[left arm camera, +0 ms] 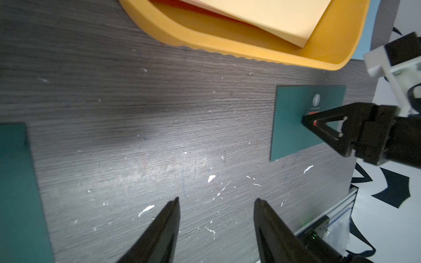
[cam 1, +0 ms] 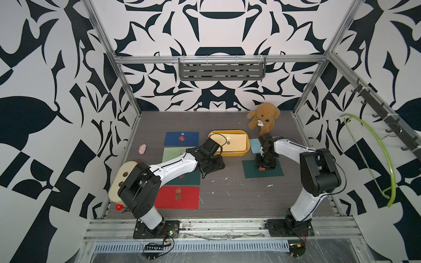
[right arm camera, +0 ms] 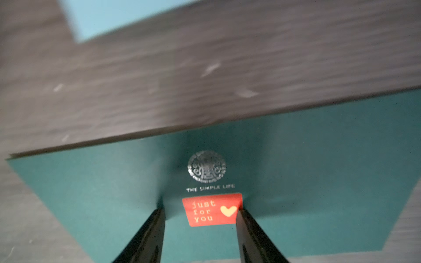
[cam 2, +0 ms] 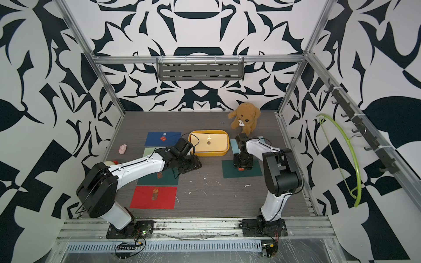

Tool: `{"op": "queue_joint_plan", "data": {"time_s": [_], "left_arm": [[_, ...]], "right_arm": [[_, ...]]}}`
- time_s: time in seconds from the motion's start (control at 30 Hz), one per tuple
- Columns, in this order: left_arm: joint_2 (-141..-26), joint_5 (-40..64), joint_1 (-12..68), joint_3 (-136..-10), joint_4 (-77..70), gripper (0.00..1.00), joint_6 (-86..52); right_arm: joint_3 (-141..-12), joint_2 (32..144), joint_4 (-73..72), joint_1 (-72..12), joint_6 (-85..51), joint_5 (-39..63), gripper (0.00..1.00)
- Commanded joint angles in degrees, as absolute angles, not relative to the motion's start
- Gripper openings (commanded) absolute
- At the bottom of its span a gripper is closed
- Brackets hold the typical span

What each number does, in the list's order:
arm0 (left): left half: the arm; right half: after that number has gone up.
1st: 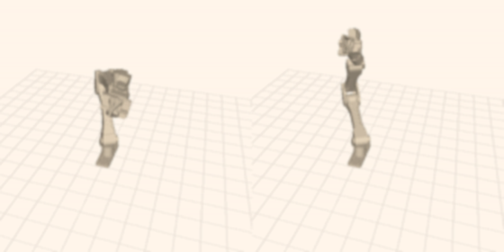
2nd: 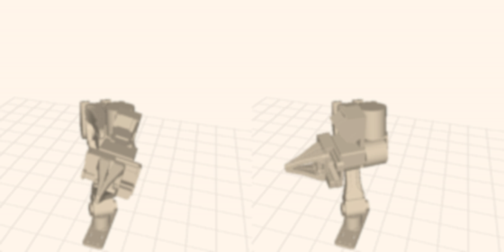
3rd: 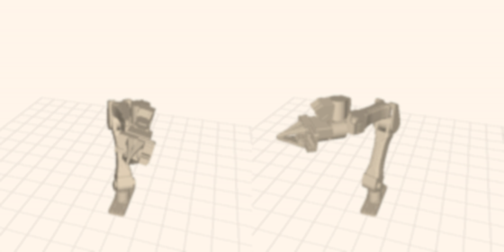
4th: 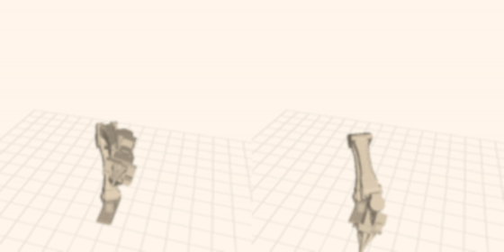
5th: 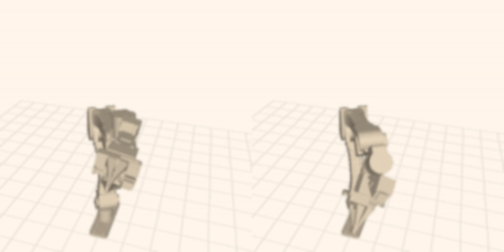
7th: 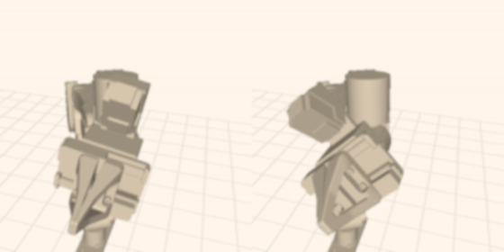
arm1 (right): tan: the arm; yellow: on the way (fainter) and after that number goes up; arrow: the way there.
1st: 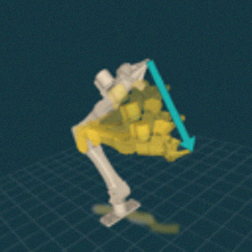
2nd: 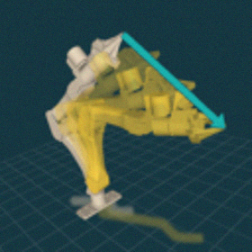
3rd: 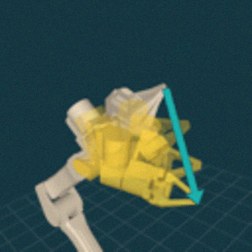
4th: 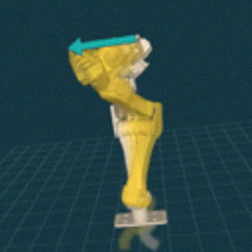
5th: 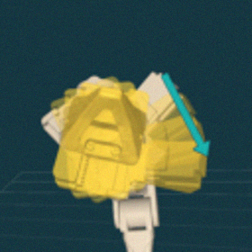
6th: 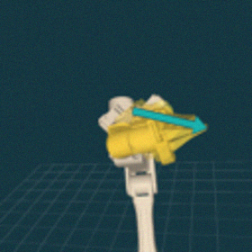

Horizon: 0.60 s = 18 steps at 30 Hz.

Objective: Put the sealed envelopes into the storage box
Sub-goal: Move the envelope to the center of the board.

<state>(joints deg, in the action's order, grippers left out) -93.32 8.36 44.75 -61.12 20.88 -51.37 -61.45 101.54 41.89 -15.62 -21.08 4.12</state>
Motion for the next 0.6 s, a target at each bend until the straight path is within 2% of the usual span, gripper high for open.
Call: {"op": "queue_joint_plan", "data": {"time_s": [0.0, 0.33, 0.57], "left_arm": [[-94.74, 10.98, 44.91, -60.71, 18.22, 0.58, -50.87], [-94.84, 12.37, 44.91, -52.87, 12.34, 0.59, -56.73], [-95.01, 11.51, 44.91, -49.77, 10.37, 0.59, -57.48]], "right_arm": [[-59.09, 101.56, 41.57, -21.52, -24.02, 9.1, 0.56], [-60.9, 101.61, 35.94, -35.82, -36.54, 12.13, 0.55], [-64.26, 97.08, 42.09, -33.95, -33.41, 8.74, 0.56]]}}
